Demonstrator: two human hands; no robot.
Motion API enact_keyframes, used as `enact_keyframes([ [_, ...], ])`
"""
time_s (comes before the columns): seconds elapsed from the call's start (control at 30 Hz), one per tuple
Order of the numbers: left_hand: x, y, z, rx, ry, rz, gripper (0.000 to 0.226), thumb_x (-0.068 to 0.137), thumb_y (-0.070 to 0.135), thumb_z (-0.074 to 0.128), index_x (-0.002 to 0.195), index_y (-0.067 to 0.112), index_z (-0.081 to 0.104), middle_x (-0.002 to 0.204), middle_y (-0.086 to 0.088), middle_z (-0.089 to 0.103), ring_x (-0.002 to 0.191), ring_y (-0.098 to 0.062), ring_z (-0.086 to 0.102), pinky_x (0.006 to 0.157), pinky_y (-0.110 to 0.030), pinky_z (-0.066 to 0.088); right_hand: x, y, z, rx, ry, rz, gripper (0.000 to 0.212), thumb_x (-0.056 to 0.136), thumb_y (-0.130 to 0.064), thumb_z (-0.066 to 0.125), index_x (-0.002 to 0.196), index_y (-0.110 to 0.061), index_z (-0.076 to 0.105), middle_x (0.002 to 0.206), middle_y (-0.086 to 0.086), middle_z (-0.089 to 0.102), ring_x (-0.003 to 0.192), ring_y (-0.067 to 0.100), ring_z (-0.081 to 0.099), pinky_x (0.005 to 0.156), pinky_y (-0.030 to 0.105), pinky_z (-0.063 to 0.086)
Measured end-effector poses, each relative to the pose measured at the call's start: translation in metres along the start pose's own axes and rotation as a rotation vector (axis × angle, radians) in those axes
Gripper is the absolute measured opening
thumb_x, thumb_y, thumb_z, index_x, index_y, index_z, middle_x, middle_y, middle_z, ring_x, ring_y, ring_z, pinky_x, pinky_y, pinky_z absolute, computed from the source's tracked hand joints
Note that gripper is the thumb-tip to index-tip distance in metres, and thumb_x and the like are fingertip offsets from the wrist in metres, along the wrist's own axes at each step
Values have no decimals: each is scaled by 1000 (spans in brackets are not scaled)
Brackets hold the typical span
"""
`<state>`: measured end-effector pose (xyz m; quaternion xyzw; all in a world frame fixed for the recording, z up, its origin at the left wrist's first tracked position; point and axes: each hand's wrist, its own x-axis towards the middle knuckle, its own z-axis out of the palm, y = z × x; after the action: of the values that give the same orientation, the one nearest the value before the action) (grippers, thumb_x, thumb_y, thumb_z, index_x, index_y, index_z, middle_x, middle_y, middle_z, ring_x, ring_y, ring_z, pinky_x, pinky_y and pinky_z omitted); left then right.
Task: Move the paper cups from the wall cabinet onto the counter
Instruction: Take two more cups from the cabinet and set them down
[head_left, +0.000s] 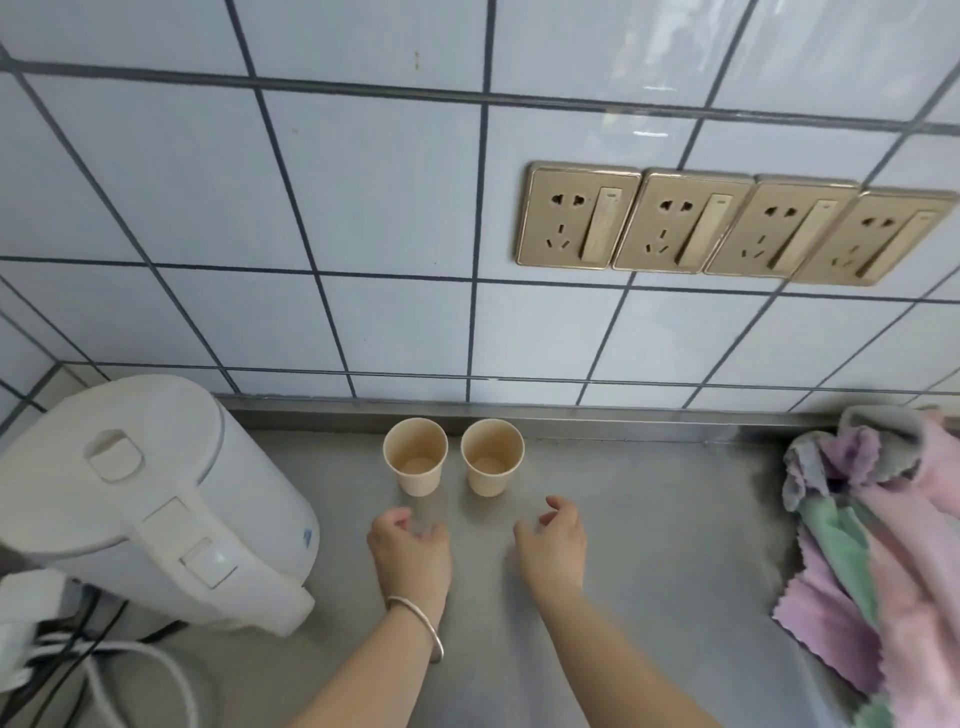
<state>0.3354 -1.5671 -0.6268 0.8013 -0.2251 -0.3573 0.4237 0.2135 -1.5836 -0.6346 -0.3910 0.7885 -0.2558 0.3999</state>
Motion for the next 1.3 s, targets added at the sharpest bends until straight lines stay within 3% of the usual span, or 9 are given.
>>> enact_keyframes([
  [0.1, -27, 4, 2, 61, -149, 82, 31, 80, 9, 65, 110, 6, 57, 110, -11, 60, 81, -18, 50, 73, -24, 35, -20, 11, -20, 52, 57, 49, 49, 84, -18, 54, 132, -13, 43, 117, 6, 57, 112, 25, 53, 91, 36, 44],
  [0.3, -93, 15, 20, 177, -489, 239, 30, 80, 12, 59, 110, 14, 57, 107, -6, 65, 96, -27, 59, 80, -27, 42, -78, 40, -85, 260, 294, 103, 39, 86, -15, 53, 124, -12, 48, 99, 3, 58, 87, 20, 53, 76, 28, 40],
  [0.43, -180, 25, 34, 223, -812, 391, 33, 81, 12, 60, 114, 13, 56, 99, -2, 59, 86, -20, 53, 70, -20, 35, -141, 76, -152, 380, 529, 185, 39, 85, -17, 54, 123, -14, 48, 102, 4, 60, 91, 23, 57, 77, 31, 44],
  [0.6, -318, 15, 29, 276, -1227, 570, 28, 82, 12, 62, 109, 11, 53, 93, -3, 58, 92, -26, 58, 69, -26, 38, -246, 144, -236, 450, 809, 251, 42, 85, -27, 57, 124, -16, 46, 106, 2, 59, 95, 21, 58, 82, 32, 46],
  [0.73, -437, -14, -1, 309, -1529, 663, 35, 85, 6, 60, 119, 2, 49, 99, -9, 55, 81, -16, 50, 56, -12, 36, -351, 206, -285, 479, 1045, 345, 46, 84, -30, 59, 126, -16, 46, 108, 3, 61, 100, 25, 60, 83, 33, 46],
  [0.83, -525, -53, -35, 363, -1713, 734, 30, 85, 12, 61, 112, 11, 49, 102, -9, 61, 84, -19, 53, 72, -21, 39, -442, 254, -307, 527, 1206, 393, 45, 84, -32, 58, 125, -19, 45, 106, 1, 59, 93, 21, 59, 81, 34, 48],
  [0.97, -643, -116, -109, 414, -1962, 809, 31, 86, 14, 60, 115, 13, 50, 91, 3, 57, 78, -17, 52, 70, -27, 46, -581, 318, -322, 504, 1421, 475, 44, 86, -32, 57, 125, -16, 45, 106, 3, 59, 95, 19, 55, 79, 28, 39],
  [1.2, -816, -229, -284, 503, -2430, 871, 35, 85, 14, 62, 117, 12, 49, 103, -6, 61, 90, -20, 57, 69, -29, 46, -831, 400, -309, 500, 1728, 714, 39, 88, -35, 54, 123, -20, 45, 110, 1, 57, 95, 18, 54, 82, 30, 43],
  [1.3, -869, -260, -354, 516, -2584, 901, 37, 84, 19, 63, 118, 12, 50, 104, -4, 62, 94, -23, 61, 87, -41, 52, -918, 416, -298, 499, 1865, 778, 34, 89, -33, 55, 119, -20, 46, 108, 1, 55, 96, 18, 53, 81, 31, 47],
])
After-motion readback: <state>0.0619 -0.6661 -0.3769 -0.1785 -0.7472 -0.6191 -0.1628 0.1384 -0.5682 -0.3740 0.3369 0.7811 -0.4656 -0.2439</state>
